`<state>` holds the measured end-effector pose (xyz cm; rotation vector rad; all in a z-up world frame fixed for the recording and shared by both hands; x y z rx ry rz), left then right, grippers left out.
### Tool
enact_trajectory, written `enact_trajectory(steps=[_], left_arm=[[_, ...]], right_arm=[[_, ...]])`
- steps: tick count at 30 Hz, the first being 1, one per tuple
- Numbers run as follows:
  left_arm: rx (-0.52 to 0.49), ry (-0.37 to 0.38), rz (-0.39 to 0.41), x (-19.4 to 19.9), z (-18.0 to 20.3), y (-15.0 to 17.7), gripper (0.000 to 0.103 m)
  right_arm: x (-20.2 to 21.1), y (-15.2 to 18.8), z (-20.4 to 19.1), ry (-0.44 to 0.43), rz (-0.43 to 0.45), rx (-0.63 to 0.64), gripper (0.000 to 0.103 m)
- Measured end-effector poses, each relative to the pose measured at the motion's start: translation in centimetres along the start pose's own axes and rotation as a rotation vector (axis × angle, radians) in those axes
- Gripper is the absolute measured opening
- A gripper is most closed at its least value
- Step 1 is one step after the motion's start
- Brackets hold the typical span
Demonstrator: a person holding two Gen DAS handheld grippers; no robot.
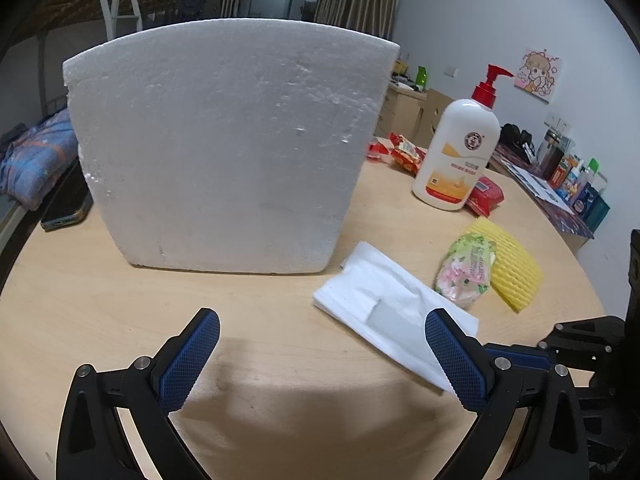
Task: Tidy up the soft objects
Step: 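Grasp the white foam tube on the cloth with the right gripper, then lift the foam tube with the right gripper while the left gripper approaches the white cloth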
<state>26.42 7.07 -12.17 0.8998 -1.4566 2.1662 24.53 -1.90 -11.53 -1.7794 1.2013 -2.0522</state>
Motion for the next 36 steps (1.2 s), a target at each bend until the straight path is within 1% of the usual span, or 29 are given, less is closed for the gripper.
enact_trajectory(steps=[3,7,9,11,14,16,18,19,23,26,28,30,31,32,33,36], left_arm=[[-0.010,0.012,-0.009,-0.1,0.7,0.2,0.102],[-0.043,0.022,-0.027,-0.4,2.0,0.8,0.102],[-0.062,0.022,-0.035,-0.5,2.5,0.9,0.102],[-0.066,0.026,-0.028,-0.3,2.6,0.8,0.102],[-0.049,0.029,0.001,0.6,2.2,0.2,0.102],[-0.036,0.017,0.016,1.0,1.6,0.0,0.102],[-0.023,0.004,0.023,1.3,0.9,-0.1,0.102],[-0.015,-0.005,0.025,1.4,0.4,-0.1,0.102],[0.005,-0.014,0.009,1.0,-0.5,0.2,0.102],[0.002,0.003,-0.020,0.4,-0.3,0.6,0.102],[-0.002,0.008,-0.026,0.3,-0.2,0.8,0.102],[0.001,0.016,-0.026,0.3,-0.1,0.8,0.102],[0.003,0.023,-0.026,0.4,-0.1,0.8,0.102],[0.002,0.025,-0.024,0.4,-0.1,0.8,0.102],[-0.001,0.024,-0.020,0.5,0.0,0.8,0.102],[0.000,0.024,-0.017,0.6,0.0,0.7,0.102]], right_arm=[[1.0,0.8,0.2,-0.005,0.013,-0.034,0.012],[2.5,2.4,0.5,0.009,0.020,-0.064,0.012],[2.8,2.7,0.7,0.021,0.026,-0.067,0.012],[2.6,2.0,0.2,0.018,0.040,-0.041,0.012],[2.0,0.8,-0.9,0.012,0.048,0.043,0.013],[1.1,0.4,-1.2,0.014,0.028,0.075,0.018],[0.0,0.4,-1.1,0.025,-0.001,0.098,0.033],[-0.5,0.4,-0.9,0.034,-0.013,0.105,0.034],[-1.6,0.6,-0.6,0.024,-0.048,0.106,0.034],[-2.1,0.7,-0.8,0.024,-0.062,0.116,0.034],[-2.2,0.7,-0.7,0.042,-0.070,0.123,0.034],[-2.1,0.6,-0.8,0.038,-0.077,0.117,0.034],[-2.1,0.6,-0.7,0.036,-0.081,0.113,0.032],[-2.2,0.6,-0.7,0.036,-0.084,0.114,0.023],[-2.1,0.6,-0.6,0.039,-0.084,0.115,0.022],[-1.7,0.5,-0.5,0.007,-0.070,0.077,0.017]])
Point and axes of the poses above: each gripper's, at about its wrist camera, not at the fingertips, and x roughly against the way its jaws point, z to its right, y to its underside, the point moved 8 cm from there along -x, roughly the way its jaws point, and after that the axes turned 6 degrees about x, right-handed, at the moved point
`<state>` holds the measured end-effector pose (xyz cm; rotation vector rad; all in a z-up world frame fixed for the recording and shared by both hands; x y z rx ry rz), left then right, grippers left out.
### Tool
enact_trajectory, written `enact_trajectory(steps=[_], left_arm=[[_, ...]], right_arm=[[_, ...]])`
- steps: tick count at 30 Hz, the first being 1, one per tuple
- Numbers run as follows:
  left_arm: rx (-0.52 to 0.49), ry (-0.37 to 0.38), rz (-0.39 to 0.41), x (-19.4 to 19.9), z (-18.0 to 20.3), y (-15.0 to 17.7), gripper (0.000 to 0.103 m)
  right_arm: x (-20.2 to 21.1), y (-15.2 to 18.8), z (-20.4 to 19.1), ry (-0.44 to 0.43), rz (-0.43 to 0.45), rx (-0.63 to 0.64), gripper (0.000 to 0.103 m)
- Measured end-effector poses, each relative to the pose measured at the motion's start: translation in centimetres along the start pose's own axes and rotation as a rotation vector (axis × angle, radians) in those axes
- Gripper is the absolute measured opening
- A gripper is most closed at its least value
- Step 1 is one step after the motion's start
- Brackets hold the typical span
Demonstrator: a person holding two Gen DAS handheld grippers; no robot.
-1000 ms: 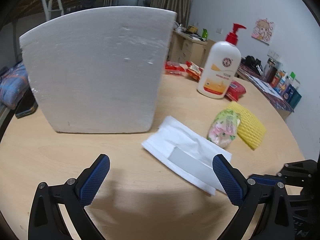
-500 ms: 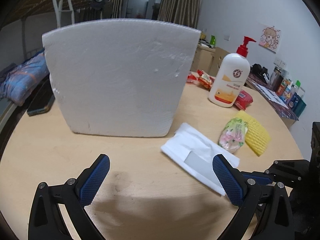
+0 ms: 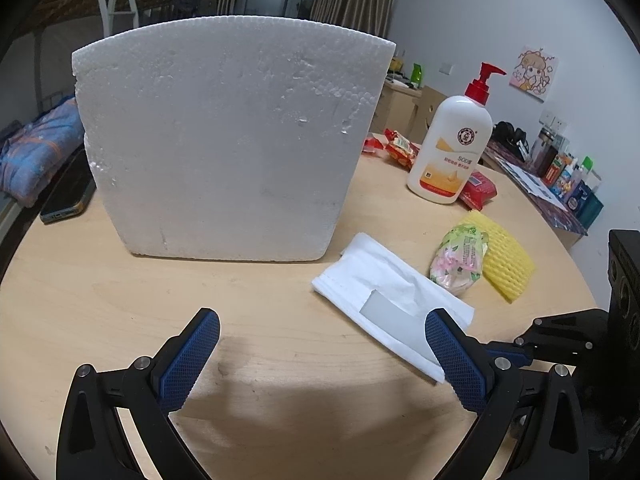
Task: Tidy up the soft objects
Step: 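Lift the foam tube with the right gripper while the left gripper approaches the white cloth, then grasp the white cloth with the left gripper and lift it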
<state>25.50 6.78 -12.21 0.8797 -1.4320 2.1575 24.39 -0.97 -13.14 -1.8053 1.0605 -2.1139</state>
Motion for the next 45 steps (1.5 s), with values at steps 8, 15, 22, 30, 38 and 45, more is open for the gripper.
enact_trajectory(steps=[8,15,22,30,38,45], left_arm=[[0.003,0.006,0.012,0.5,0.2,-0.2,0.102],[-0.029,0.031,0.010,0.8,2.0,0.2,0.102],[-0.110,0.046,-0.015,0.2,4.4,1.1,0.102],[-0.117,0.016,-0.059,-2.1,5.9,1.7,0.102],[-0.145,-0.019,-0.090,-3.8,6.7,2.1,0.093],[-0.170,-0.041,-0.145,-5.0,7.0,3.0,0.086]], right_arm=[[3.0,0.6,0.0,-0.074,0.077,-0.090,0.016],[7.1,1.7,1.3,-0.080,0.181,-0.211,0.016],[9.7,3.2,3.4,-0.025,0.241,-0.290,0.016],[10.3,4.6,4.1,-0.024,0.263,-0.331,0.017],[10.7,5.0,4.6,-0.032,0.276,-0.342,0.017],[10.8,5.1,4.6,-0.046,0.283,-0.342,0.017]])
Point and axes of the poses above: each gripper's, at about its wrist camera, not at the fingertips, and x roughly against the way its jaws point, z to its right, y to its underside, the point moved 8 cm from there along -x, roughly the way its jaws point, and after that the axes turned 6 degrees about x, right-handed, at the moved point
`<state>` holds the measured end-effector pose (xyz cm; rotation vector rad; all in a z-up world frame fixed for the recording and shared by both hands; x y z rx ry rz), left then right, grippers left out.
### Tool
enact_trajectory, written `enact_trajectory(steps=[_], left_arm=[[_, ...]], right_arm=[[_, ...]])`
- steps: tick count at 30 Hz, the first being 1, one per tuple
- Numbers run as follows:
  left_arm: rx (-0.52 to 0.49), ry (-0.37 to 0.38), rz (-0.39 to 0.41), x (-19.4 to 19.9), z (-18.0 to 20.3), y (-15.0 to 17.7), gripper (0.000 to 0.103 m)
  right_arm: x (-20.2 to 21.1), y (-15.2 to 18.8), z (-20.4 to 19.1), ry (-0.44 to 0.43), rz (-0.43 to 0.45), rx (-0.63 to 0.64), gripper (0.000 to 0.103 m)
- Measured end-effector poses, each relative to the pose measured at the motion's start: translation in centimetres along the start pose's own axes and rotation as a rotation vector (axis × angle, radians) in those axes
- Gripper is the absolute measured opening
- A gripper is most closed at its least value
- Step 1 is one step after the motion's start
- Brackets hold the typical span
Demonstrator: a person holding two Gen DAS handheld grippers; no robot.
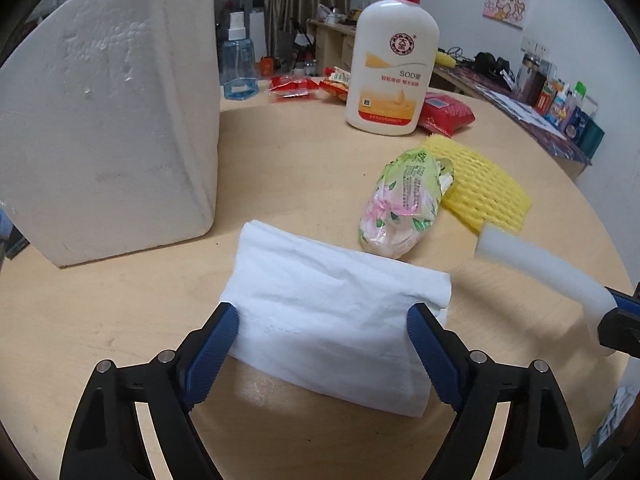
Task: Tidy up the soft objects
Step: 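Grasp the white cloth with the left gripper and lift it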
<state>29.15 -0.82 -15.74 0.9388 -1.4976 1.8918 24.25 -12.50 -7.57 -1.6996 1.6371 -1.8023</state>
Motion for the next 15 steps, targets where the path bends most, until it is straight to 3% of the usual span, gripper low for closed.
enact_trajectory(steps=[4,6,8,10,15], left_arm=[[-0.040,-0.037,-0.006,-0.26,0.28,0.24,0.078],[-0.055,-0.042,-0.002,-0.17,0.47,0.36,0.061],[-0.062,-0.037,-0.003,0.04,0.48,0.32,0.030],[-0.067,-0.033,-0.001,0.25,0.54,0.20,0.014],[-0.060,-0.009,-0.007,0.69,0.44,0.25,0.013]], right_arm=[[0.08,-0.04,0.17,-0.002,0.005,-0.004,0.017],[0.16,-0.11,0.22,-0.004,0.008,-0.006,0.017],[0.24,-0.15,0.27,-0.005,0.012,-0.008,0.017],[0.25,-0.15,0.25,-0.006,0.014,-0.010,0.017],[0.37,-0.26,0.05,-0.012,0.026,-0.015,0.017]])
Point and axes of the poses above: each gripper's, at about its wrist camera, not at the fingertips, and x roughly against the way its jaws point, z to its right, y to its underside, the point moved 8 cm from there along -x, roughly the way its jaws point, and after that the axes turned 6 degrees about x, right-handed, at the moved point
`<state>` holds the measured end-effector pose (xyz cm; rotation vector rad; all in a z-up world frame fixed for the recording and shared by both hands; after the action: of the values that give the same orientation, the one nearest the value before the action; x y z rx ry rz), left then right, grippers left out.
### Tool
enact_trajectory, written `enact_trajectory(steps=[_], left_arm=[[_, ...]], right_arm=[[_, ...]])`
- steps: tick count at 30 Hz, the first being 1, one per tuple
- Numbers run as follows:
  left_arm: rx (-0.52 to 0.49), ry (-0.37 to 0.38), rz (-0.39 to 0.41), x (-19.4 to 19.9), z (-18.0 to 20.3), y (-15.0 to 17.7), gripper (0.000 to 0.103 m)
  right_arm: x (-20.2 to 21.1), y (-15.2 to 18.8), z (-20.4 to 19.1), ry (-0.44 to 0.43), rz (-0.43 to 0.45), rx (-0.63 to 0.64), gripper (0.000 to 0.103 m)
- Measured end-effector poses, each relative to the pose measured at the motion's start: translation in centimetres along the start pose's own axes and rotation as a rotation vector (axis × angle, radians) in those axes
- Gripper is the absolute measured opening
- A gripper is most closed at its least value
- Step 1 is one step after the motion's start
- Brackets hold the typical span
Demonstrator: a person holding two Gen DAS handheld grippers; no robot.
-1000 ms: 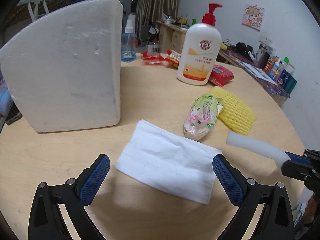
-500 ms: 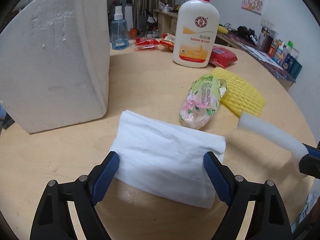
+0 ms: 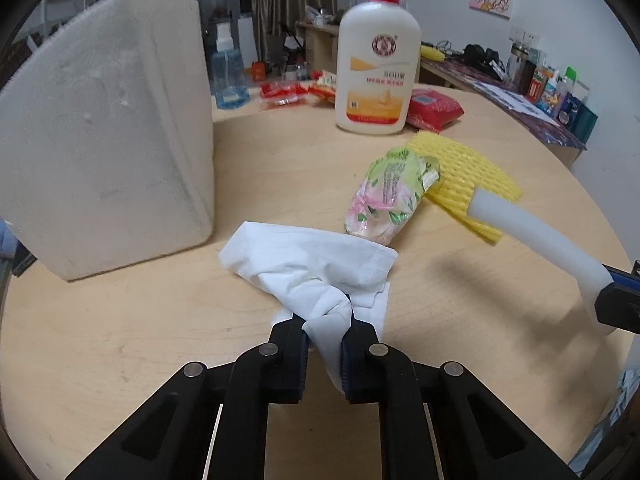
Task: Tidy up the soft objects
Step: 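Grasp the white cloth with the left gripper and lift it, then carry the cloth and foam tube over the white foam box with both grippers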
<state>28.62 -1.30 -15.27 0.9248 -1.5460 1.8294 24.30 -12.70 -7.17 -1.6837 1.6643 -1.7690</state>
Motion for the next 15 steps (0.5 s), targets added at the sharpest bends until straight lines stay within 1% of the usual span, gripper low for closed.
enact_trajectory(steps=[6,12,15], left_arm=[[-0.010,-0.005,0.087,2.6,-0.1,-0.7,0.013],[0.008,-0.003,0.135,4.9,-0.7,-1.1,0.013],[0.008,-0.006,0.172,6.3,-1.0,-1.2,0.013]], right_arm=[[-0.1,-0.2,-0.5,-0.005,0.007,0.004,0.017],[0.2,-0.8,-2.0,-0.014,0.031,0.028,0.017],[0.3,-1.1,-2.8,-0.022,0.043,0.038,0.017]])
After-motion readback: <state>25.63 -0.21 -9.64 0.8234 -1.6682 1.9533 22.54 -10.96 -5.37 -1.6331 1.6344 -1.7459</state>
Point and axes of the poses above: each gripper's, at about its wrist camera, not at the fingertips, and x roughly against the way its jaws point, z to its right, y to its underside, the point moved 8 cm from there along -x, roughly the way its jaws point, and after that the axes turned 6 degrees about x, right-handed, at the moved point
